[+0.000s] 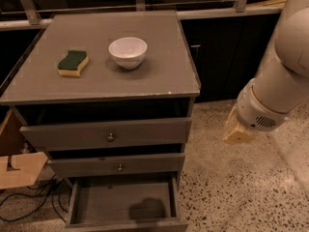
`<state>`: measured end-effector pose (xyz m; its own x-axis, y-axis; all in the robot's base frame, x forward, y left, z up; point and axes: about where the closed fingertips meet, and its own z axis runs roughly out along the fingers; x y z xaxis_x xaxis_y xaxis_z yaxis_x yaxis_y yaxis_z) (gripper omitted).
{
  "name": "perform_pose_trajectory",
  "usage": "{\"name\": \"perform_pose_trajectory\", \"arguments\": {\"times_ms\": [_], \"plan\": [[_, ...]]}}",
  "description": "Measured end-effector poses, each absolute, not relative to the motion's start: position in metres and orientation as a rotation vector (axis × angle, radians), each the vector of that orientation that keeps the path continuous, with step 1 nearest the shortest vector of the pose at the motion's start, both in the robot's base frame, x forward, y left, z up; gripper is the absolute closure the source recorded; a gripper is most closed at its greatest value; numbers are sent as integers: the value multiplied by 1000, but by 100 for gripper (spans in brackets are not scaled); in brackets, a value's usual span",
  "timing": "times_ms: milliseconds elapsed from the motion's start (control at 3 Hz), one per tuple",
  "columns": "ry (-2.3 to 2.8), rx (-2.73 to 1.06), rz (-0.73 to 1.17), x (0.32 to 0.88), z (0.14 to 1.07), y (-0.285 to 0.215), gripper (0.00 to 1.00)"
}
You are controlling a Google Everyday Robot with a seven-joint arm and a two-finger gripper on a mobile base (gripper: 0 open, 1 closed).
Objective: Close bottom drawer
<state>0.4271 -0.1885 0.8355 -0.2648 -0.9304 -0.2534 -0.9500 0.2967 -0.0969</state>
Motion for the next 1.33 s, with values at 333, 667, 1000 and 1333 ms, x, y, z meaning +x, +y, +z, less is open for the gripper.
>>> {"name": "perform_pose_trajectory", "arguments": {"times_ms": [333,667,1000,1333], "plan": [[2306,-1718,108,427,835,-188,100],[2347,-1734,97,411,820,-188,100],[2426,-1765,76,387,777,-185,100],[2560,-1793,74,369,695,-188,100]]}}
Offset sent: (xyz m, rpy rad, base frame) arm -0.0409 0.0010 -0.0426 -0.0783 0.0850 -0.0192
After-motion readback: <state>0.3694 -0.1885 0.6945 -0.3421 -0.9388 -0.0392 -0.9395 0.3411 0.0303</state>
